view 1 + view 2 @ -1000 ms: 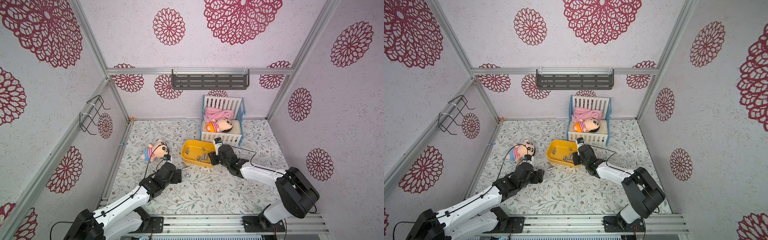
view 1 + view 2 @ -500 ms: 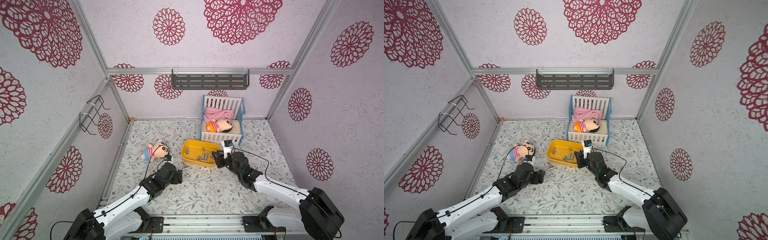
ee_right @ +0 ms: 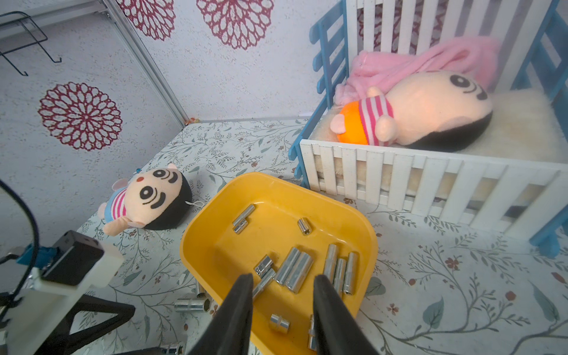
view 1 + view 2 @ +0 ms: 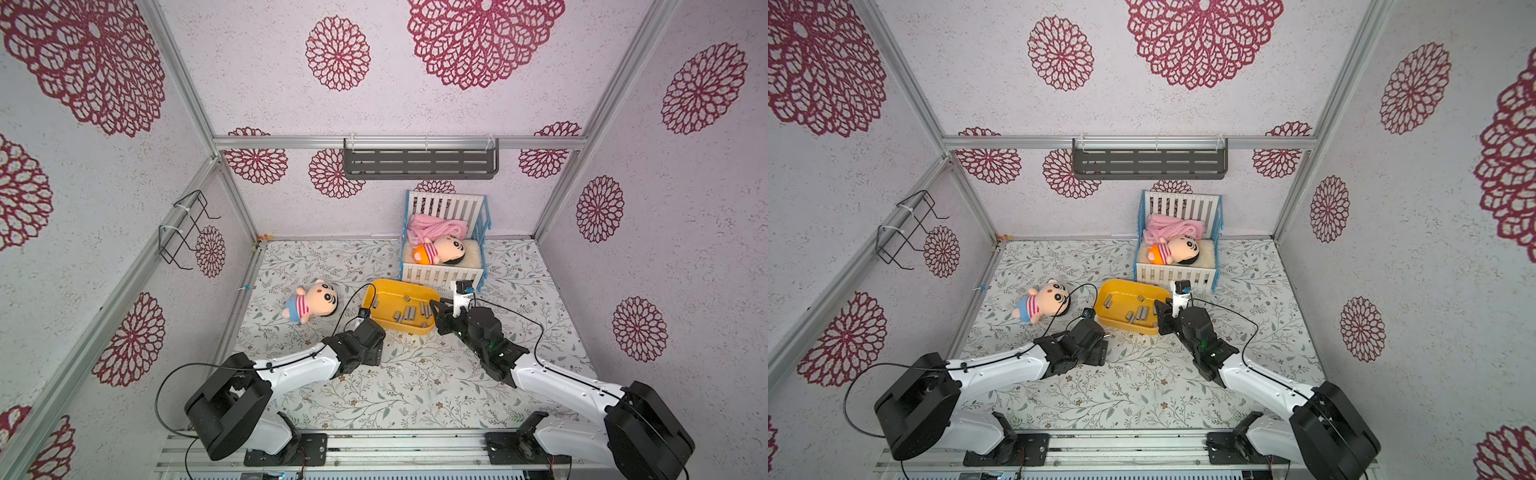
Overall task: Put the screws on the desktop into the storage box
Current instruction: Pick up the screw from the center of the board.
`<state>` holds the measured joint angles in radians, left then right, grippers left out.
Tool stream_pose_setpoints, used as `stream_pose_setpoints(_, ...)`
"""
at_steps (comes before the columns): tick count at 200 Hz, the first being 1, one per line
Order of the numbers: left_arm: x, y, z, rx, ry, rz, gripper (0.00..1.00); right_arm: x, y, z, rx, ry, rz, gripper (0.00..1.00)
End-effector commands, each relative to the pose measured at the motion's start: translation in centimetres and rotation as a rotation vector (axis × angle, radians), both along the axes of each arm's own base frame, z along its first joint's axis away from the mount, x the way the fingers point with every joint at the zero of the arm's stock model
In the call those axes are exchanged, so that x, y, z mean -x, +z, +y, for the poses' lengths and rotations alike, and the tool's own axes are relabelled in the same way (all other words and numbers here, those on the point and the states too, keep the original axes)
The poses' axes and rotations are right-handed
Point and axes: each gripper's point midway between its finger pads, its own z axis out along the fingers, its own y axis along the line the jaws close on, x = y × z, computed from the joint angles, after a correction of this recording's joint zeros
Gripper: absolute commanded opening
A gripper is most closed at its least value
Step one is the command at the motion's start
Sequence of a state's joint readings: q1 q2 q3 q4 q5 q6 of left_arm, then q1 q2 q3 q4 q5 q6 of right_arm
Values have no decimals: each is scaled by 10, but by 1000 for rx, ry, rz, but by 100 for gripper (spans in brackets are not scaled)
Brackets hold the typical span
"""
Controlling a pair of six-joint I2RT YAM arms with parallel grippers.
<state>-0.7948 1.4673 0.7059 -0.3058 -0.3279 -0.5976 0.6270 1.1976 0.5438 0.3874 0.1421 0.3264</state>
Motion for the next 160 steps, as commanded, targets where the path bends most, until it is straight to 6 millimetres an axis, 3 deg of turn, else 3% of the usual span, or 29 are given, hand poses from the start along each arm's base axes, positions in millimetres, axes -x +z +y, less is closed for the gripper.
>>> stream_pose_setpoints(1,2,-3,-3,-35,-26,15,82,-2,23,-3,-52,-23,-56,38)
stream_pose_setpoints(35,5,-9,-12,-59,-79,32,80,-3,20,-1,-46,-17,-50,38)
stream_pose_setpoints(160,9,-30,-28,-70,-141,109,60,-3,19,1,-43,-8,-44,38)
